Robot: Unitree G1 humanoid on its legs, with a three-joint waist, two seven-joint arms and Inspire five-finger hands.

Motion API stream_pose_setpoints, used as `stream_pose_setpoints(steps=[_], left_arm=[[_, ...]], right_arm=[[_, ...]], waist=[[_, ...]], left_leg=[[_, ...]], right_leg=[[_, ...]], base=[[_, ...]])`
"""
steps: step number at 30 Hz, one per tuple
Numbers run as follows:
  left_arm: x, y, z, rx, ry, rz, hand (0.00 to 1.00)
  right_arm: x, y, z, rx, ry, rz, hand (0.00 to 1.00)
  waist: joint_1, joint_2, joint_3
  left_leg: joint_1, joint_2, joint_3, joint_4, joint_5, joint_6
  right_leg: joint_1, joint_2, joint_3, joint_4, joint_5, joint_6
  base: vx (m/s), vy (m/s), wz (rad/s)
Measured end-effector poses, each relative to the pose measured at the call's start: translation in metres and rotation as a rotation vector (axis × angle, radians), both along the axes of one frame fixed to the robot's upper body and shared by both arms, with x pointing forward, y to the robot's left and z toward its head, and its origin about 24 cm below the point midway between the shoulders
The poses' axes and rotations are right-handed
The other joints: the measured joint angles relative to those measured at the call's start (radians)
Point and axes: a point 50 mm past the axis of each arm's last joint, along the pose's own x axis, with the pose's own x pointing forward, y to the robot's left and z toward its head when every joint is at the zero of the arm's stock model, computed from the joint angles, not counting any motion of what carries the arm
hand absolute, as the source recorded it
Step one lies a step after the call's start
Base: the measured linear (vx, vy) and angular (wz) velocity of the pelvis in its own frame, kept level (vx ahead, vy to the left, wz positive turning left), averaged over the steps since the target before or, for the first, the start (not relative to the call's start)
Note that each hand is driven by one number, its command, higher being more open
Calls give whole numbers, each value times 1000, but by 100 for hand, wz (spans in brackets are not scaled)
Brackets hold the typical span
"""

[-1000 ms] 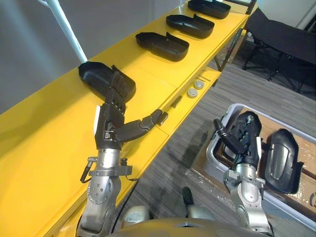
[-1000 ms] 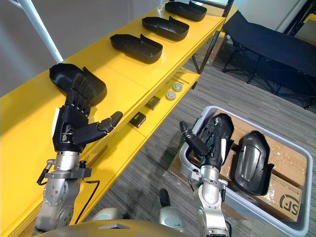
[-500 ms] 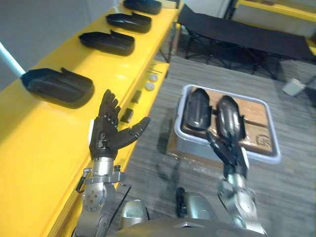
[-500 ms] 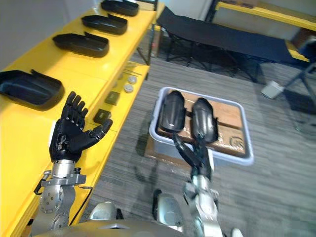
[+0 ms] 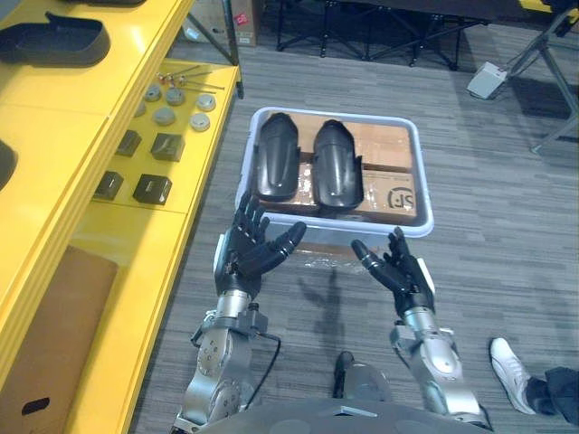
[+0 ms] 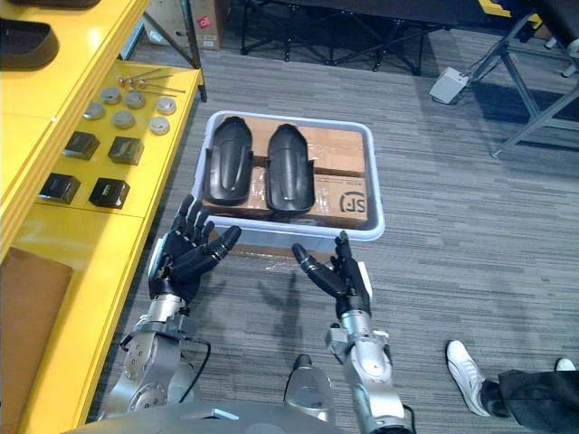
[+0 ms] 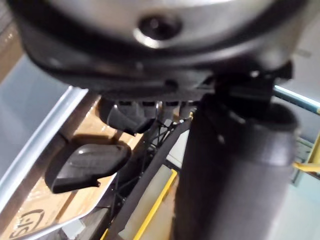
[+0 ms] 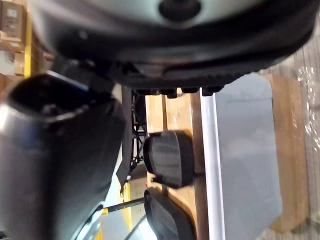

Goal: Walk over and take three plastic housings, then place them on the shelf

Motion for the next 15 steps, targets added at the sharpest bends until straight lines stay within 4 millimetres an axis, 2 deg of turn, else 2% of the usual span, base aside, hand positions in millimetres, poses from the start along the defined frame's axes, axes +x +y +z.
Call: stream_pose_setpoints(steps=[1, 2, 3, 5, 6, 7, 8, 9, 11, 15], left_arm=[[0, 1, 1, -1, -4, 1, 100], [-1, 6, 5, -12, -27, 7, 100], [-3, 11, 8, -27, -45, 15, 100], [-5, 18, 13, -22, -77, 25, 100], [-5, 20, 14, -16, -90, 18, 100], [-5, 20, 14, -14, -95, 9, 100], [-5, 21, 14, -4, -95, -1, 100], [-6, 21, 11, 5, -82, -14, 100], [-10, 20, 7, -1, -66, -31, 100], [-12, 21, 1, 30, -28, -54, 100]], right_arm=[[0, -3, 1, -5, -6, -7, 100], [1, -14, 6, -23, -33, -39, 100], [1, -23, 11, -39, -59, -64, 100], [3, -27, 16, -43, -83, -72, 100], [6, -25, 18, -40, -95, -72, 100], [10, -22, 20, -44, -103, -72, 100], [17, -14, 23, -33, -123, -76, 100], [24, -9, 25, -16, -134, -86, 100], [33, -3, 28, 3, -139, -85, 100], [52, -3, 19, -69, -71, -94, 100]], waist=[[2, 3, -2], [4, 28, -13], [4, 40, -19], [11, 54, -27], [26, 59, -30], [32, 58, -31], [41, 47, -26], [56, 42, -26], [60, 33, -29], [85, 1, -30]], left_leg=[[0, -9, -8, -1, -4, -3], [2, -33, -15, -18, -22, 15], [24, -49, -41, -64, -23, 17], [64, -70, -64, -149, -31, 5], [94, -82, -68, -199, -34, -1], [104, -90, -72, -217, -36, -3], [113, -107, -76, -233, -35, -7], [123, -116, -70, -238, -33, -12], [124, -132, -72, -238, -33, -12], [117, -158, -75, -228, -32, -10]], right_leg=[[4, 2, 0, -6, 0, 0], [6, 9, -1, -19, 0, 0], [3, 9, -1, -22, 0, 0], [-1, 2, -1, -24, 5, 7], [-1, -6, 2, -24, 10, 15], [-1, -12, 3, -24, 12, 19], [-1, -26, 3, -29, 25, 27], [7, -34, 3, -48, 51, 31], [20, -45, 1, -75, 80, 35], [44, -66, -15, -135, 137, 39]], base=[[43, -66, -24], [44, -22, -7], [51, -33, -2], [20, 49, 5], [-8, 121, -2], [-29, 140, -4], [-42, 148, -8], [-50, 149, -7], [-53, 146, -3], [-75, 98, 0]])
